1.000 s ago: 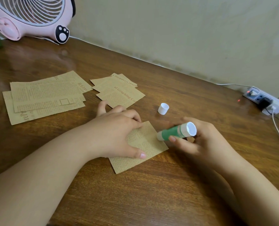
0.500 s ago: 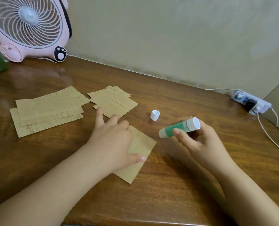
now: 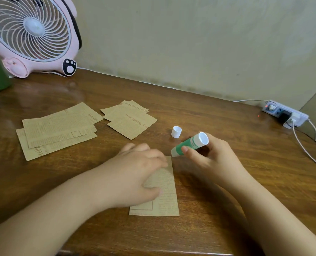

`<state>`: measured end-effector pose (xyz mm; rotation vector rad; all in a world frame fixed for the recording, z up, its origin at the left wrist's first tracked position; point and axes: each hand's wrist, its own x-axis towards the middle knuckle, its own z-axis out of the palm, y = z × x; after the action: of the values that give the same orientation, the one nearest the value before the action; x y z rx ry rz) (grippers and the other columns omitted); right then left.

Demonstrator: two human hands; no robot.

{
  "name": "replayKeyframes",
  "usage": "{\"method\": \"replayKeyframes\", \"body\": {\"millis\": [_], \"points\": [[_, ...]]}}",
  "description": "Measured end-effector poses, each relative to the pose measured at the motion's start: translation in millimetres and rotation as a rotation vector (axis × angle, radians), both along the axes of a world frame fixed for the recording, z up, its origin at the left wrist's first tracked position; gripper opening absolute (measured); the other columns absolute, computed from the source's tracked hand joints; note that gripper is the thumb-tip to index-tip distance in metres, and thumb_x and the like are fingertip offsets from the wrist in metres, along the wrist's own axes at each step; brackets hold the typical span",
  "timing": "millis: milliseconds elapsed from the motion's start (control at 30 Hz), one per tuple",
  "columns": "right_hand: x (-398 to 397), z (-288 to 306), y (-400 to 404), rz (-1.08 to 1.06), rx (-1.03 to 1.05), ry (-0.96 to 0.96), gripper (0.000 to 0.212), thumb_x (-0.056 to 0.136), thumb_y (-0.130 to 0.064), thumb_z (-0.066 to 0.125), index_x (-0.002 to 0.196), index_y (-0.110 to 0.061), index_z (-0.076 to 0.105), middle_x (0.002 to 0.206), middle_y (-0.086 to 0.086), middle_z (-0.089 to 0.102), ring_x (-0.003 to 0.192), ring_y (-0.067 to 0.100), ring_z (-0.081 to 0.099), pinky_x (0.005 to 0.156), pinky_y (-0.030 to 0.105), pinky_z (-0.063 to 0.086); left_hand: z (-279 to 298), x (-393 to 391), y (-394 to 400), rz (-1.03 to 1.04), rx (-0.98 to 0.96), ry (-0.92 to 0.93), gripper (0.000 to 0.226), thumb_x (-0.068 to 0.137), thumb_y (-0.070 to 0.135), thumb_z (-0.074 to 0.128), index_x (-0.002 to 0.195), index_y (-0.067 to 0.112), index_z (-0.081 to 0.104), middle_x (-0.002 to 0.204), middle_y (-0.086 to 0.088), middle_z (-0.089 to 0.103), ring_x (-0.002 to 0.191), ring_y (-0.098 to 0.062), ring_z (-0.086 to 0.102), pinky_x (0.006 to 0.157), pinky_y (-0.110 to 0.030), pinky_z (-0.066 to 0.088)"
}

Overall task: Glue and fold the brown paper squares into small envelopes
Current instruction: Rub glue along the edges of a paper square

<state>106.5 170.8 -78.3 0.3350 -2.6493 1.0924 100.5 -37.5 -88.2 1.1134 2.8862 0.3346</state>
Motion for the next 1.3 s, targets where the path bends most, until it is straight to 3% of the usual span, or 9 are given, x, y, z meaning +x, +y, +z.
{"method": "replayKeyframes", "body": {"millis": [133, 200, 367, 533, 700, 867, 1000, 1167, 1300], "points": [[-4, -3, -1, 0.008, 0.06, 0.018, 0.014, 0.084, -0.027, 0.067, 0.073, -0.03, 0.058, 0.079, -0.005, 0.066, 0.071, 0.011, 0.057, 0.059, 0.018, 0.043, -13, -8, 2, 0.018, -0.068, 0.044, 0.068, 0.087, 0.064, 0.043, 0.146, 0.031, 0.033, 0.147, 0.024, 0.026, 0.126, -0.002, 0.019, 0.11, -0.027, 0.01], [-8, -3, -3, 0.044, 0.1, 0.029, 0.017, 0.084, -0.026, 0.067, 0.071, -0.033, 0.058, 0.08, -0.008, 0.063, 0.067, 0.007, 0.054, 0.057, 0.014, 0.041, -16, -9, 6, 0.048, -0.05, 0.068, 0.067, 0.088, 0.064, 0.04, 0.145, 0.03, 0.036, 0.146, 0.022, 0.029, 0.127, -0.004, 0.022, 0.111, -0.03, 0.013], [-22, -6, -7, 0.084, 0.149, 0.034, 0.002, 0.084, -0.025, 0.067, 0.085, -0.026, 0.066, 0.082, -0.01, 0.065, 0.071, 0.006, 0.055, 0.061, 0.012, 0.041, -22, -7, 8, 0.085, 0.014, 0.084, 0.067, 0.087, 0.065, 0.037, 0.144, 0.031, 0.036, 0.145, 0.023, 0.029, 0.126, -0.002, 0.022, 0.11, -0.03, 0.01], [-24, -9, -8, 0.122, 0.185, 0.036, 0.005, 0.084, -0.024, 0.067, 0.089, -0.024, 0.067, 0.082, -0.01, 0.065, 0.073, 0.006, 0.055, 0.063, 0.013, 0.041, -24, -8, 7, 0.102, 0.04, 0.091, 0.068, 0.086, 0.068, 0.035, 0.143, 0.031, 0.038, 0.143, 0.023, 0.031, 0.124, -0.002, 0.023, 0.107, -0.03, 0.008], [-13, -4, -4, 0.19, 0.211, 0.012, 0.003, 0.083, -0.023, 0.068, 0.084, -0.022, 0.066, 0.076, -0.011, 0.062, 0.073, 0.004, 0.055, 0.061, 0.009, 0.038, -25, -10, 7, 0.083, 0.041, 0.106, 0.09, 0.066, 0.074, 0.009, 0.135, 0.03, 0.048, 0.137, 0.023, 0.039, 0.119, -0.002, 0.029, 0.102, -0.032, 0.009], [-27, -6, -11, 0.138, 0.206, 0.023, 0.007, 0.085, -0.02, 0.067, 0.092, -0.02, 0.069, 0.085, -0.011, 0.065, 0.079, -0.003, 0.055, 0.073, 0.0, 0.033, -23, -7, 7, 0.09, 0.029, 0.088, 0.068, 0.086, 0.067, 0.036, 0.144, 0.03, 0.037, 0.144, 0.023, 0.03, 0.125, -0.002, 0.023, 0.108, -0.033, 0.007], [-17, -3, -7, 0.182, 0.208, 0.001, 0.003, 0.083, -0.023, 0.069, 0.086, -0.023, 0.067, 0.078, -0.011, 0.063, 0.073, 0.002, 0.055, 0.065, 0.005, 0.038, -26, -7, 7, 0.088, 0.021, 0.11, 0.068, 0.086, 0.069, 0.033, 0.141, 0.03, 0.04, 0.142, 0.022, 0.033, 0.123, -0.003, 0.024, 0.106, -0.034, 0.007], [10, -1, 5, 0.289, 0.259, -0.014, 0.021, 0.078, -0.042, 0.062, 0.088, -0.024, 0.068, 0.081, -0.011, 0.064, 0.073, 0.003, 0.057, 0.062, 0.008, 0.04, -25, -8, 7, 0.086, 0.006, 0.102, 0.065, 0.087, 0.067, 0.036, 0.138, 0.029, 0.045, 0.144, 0.022, 0.032, 0.124, -0.002, 0.024, 0.109, -0.035, 0.008], [-1, -2, 0, 0.22, 0.238, 0.017, 0.006, 0.082, -0.025, 0.07, 0.084, -0.023, 0.065, 0.077, -0.017, 0.06, 0.073, -0.001, 0.054, 0.063, 0.005, 0.037, -24, -7, 7, 0.093, -0.013, 0.122, 0.075, 0.08, 0.071, 0.024, 0.139, 0.03, 0.044, 0.143, 0.023, 0.032, 0.123, -0.002, 0.024, 0.104, -0.034, 0.005]]}}
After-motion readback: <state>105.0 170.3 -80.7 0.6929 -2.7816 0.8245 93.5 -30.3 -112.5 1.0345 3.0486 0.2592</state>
